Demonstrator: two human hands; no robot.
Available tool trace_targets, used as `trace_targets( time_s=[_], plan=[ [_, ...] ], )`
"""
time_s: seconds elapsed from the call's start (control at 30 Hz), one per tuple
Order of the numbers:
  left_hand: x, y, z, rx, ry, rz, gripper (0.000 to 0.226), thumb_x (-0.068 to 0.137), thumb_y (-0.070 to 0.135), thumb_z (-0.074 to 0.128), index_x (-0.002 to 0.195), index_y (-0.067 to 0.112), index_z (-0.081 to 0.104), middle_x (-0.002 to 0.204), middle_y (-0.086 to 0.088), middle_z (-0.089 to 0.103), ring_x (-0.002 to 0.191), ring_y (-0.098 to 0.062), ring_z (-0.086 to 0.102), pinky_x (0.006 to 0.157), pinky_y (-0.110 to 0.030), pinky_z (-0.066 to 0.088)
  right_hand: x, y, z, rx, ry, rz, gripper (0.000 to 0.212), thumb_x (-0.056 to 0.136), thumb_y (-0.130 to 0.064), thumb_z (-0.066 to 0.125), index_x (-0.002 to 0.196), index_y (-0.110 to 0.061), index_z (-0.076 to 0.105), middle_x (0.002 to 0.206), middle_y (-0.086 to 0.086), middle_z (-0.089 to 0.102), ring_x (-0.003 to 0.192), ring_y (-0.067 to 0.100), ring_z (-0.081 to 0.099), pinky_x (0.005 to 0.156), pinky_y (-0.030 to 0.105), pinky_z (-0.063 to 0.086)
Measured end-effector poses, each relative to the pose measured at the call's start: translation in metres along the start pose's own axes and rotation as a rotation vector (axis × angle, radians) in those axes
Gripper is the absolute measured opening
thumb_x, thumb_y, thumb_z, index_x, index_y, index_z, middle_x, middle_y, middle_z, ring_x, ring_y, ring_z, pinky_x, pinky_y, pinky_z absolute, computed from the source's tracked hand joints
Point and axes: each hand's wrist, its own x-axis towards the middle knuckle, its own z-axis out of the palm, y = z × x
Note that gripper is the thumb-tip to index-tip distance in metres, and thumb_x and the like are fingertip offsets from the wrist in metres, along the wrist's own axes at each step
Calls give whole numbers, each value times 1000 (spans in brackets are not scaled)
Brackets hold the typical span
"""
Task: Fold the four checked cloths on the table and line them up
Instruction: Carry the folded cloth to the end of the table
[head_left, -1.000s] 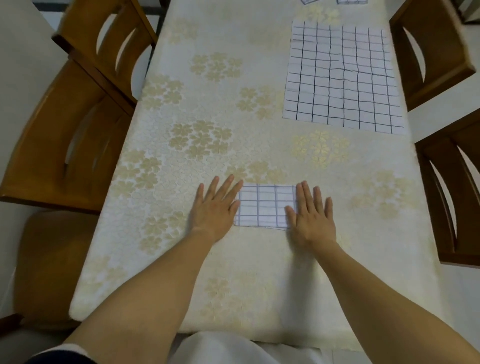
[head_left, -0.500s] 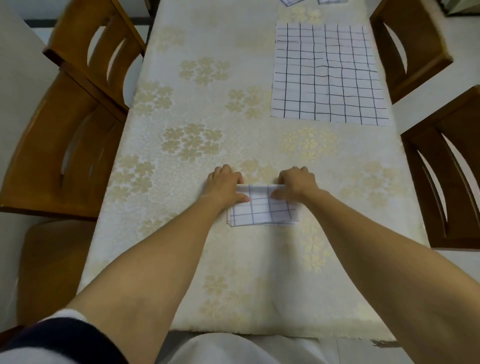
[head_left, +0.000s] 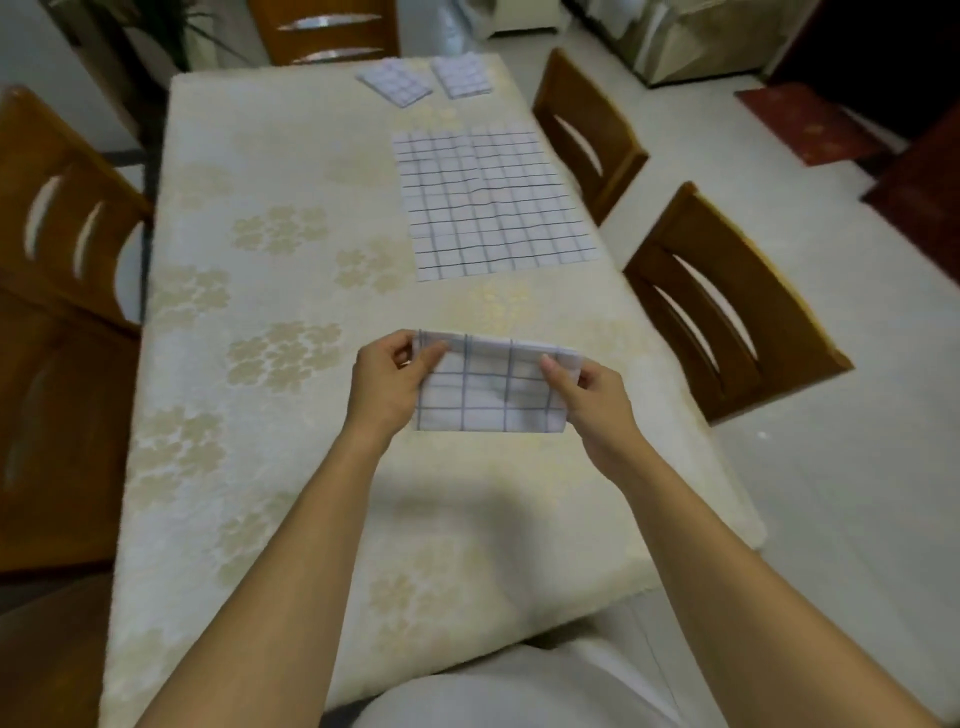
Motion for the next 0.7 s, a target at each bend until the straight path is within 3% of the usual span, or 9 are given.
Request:
trace_targets(
  time_s=[0.1,0.3,0.4,0.47,0.5,0.6,0.7],
  plan=[
    [-13,21,25,-67,-13,23,17,99,23,66,98,8,73,89,-9,74,75,-7,65,66,-23,51,-15,-8,-27,-18,72,4,23,97,-37,62,104,-18,72,101,0,72,96,18,67,79,36,55],
    [-57,36,81,-50,-148,13,22,101,32,61,120,22,66,109,12,71,95,-1,68,72,-13,53,-36,-16,-75,27,171,-58,20,98,-34,62,106,-17,69,99,1,68,97,21,65,73,31,55],
    [-73,46,109,-55,-145,-11,19,101,33,61,116,25,68,106,7,75,96,-14,72,78,-35,61,-47,-10,-110,20,173,-68,19,99,-35,61,108,-20,67,102,0,68,100,20,64,82,38,57],
    [-84,58,134,-66,-157,-20,18,101,35,61,115,26,68,104,3,75,93,-20,73,71,-47,63,-56,0,-140,19,158,-58,23,99,-39,59,113,-22,67,104,-2,69,102,19,65,84,37,58],
    [-91,66,149,-79,-169,-24,18,102,35,61,115,25,67,103,0,75,90,-23,73,64,-47,62,-61,5,-156,34,150,-37,23,99,-40,59,112,-23,67,103,-2,69,101,19,66,83,36,59],
    [-117,84,198,-61,-179,-16,23,102,34,59,118,19,65,99,-8,71,78,-25,71,46,-33,54,-76,22,-206,75,126,24,23,98,-42,59,110,-24,67,102,-1,71,99,19,68,83,34,60],
    [-146,89,251,82,-139,28,24,103,39,55,117,21,64,95,-5,69,75,-19,68,44,-26,50,-86,34,-258,52,160,23,29,98,-46,57,115,-25,63,107,0,69,101,17,67,85,35,59]
  ],
)
